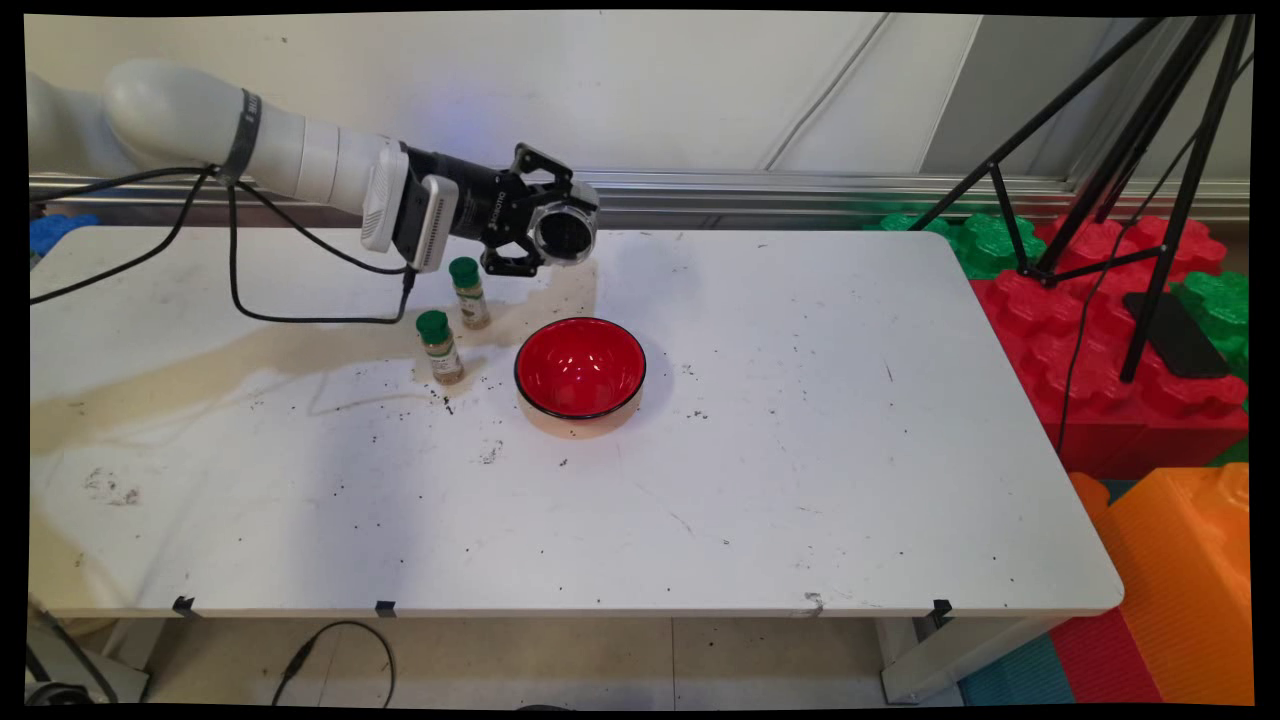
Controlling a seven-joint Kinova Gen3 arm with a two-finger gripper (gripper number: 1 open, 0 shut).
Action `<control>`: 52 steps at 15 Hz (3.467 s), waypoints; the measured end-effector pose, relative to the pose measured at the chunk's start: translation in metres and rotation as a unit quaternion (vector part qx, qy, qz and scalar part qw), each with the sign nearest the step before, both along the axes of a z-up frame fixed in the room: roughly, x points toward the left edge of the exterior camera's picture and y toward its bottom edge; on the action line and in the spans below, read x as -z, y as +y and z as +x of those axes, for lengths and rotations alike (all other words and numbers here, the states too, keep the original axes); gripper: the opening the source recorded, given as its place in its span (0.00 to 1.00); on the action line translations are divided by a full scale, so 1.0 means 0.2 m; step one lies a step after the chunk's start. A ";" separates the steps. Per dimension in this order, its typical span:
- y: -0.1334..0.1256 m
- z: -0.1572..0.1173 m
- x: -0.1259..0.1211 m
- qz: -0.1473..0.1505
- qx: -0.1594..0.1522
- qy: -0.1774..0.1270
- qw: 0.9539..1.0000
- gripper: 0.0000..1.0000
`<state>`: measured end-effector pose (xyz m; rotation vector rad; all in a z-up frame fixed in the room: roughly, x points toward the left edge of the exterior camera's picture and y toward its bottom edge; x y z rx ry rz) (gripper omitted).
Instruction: Pour the black seasoning powder in the red bowl
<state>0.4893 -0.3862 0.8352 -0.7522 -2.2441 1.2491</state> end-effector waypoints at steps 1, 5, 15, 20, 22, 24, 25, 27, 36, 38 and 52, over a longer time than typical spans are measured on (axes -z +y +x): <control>0.00 0.00 0.01 -0.005 0.004 -0.005 1.000 0.00; 0.03 -0.01 0.03 -0.026 0.019 -0.026 0.999 0.00; 0.08 -0.02 0.06 -0.073 0.050 -0.068 0.994 0.00; 0.09 -0.03 0.07 -0.097 0.062 -0.088 0.989 0.00; 0.09 -0.03 0.07 -0.107 0.066 -0.096 0.987 0.00; 0.09 -0.04 0.07 -0.117 0.068 -0.103 0.985 0.00; 0.09 -0.04 0.08 -0.120 0.069 -0.105 0.985 0.00; 0.09 -0.04 0.08 -0.126 0.070 -0.110 0.983 0.00; 0.10 -0.08 0.10 -0.156 0.076 -0.135 0.976 0.00; 0.10 -0.09 0.10 -0.163 0.077 -0.141 0.973 0.00; 0.12 -0.17 0.12 -0.198 0.082 -0.176 0.961 0.00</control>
